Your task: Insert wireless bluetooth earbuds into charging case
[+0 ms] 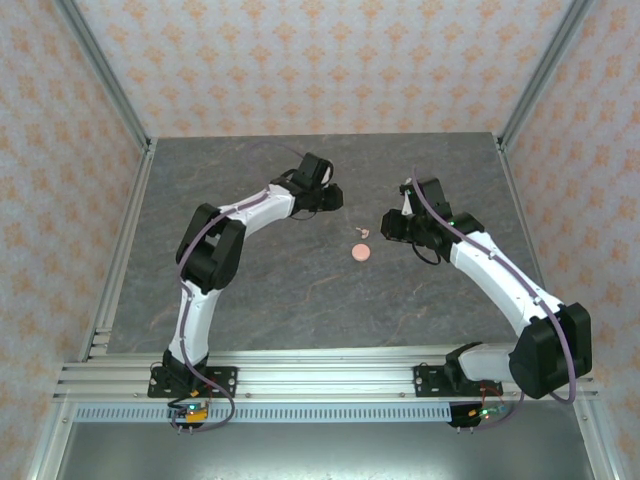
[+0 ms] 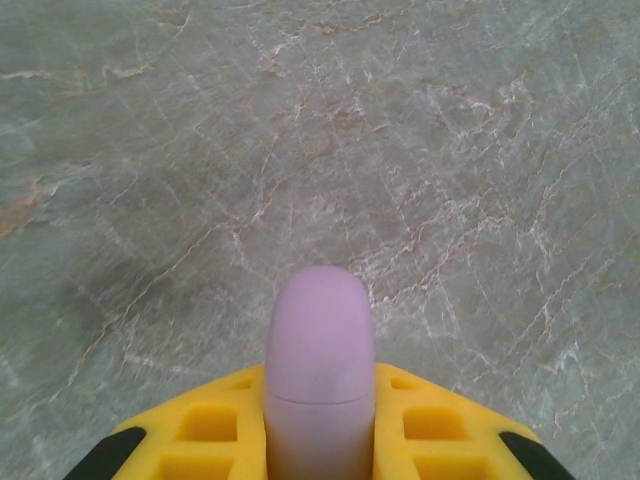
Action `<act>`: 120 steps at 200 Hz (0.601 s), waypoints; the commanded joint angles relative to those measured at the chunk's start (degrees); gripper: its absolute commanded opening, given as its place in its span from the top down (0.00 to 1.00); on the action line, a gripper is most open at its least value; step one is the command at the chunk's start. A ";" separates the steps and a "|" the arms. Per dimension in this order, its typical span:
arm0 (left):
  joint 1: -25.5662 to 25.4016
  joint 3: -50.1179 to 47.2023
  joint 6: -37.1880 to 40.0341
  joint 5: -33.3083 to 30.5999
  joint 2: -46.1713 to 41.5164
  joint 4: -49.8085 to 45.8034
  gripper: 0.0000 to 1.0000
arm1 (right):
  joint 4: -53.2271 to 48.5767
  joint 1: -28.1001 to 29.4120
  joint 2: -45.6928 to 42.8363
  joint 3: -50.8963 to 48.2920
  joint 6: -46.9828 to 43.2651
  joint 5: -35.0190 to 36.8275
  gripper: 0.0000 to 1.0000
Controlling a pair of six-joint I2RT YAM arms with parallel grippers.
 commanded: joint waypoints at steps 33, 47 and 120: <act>1.17 8.25 -2.52 4.26 5.57 -2.31 0.83 | -1.07 -0.20 -0.82 -0.99 0.36 -0.37 0.78; 1.25 10.10 -2.60 4.63 7.12 -3.26 0.83 | -1.35 -0.22 -0.82 -0.93 0.29 -0.41 0.78; 1.97 17.26 -2.27 4.78 12.68 -7.03 0.83 | -1.73 -0.20 -0.44 -0.58 -0.10 -0.45 0.78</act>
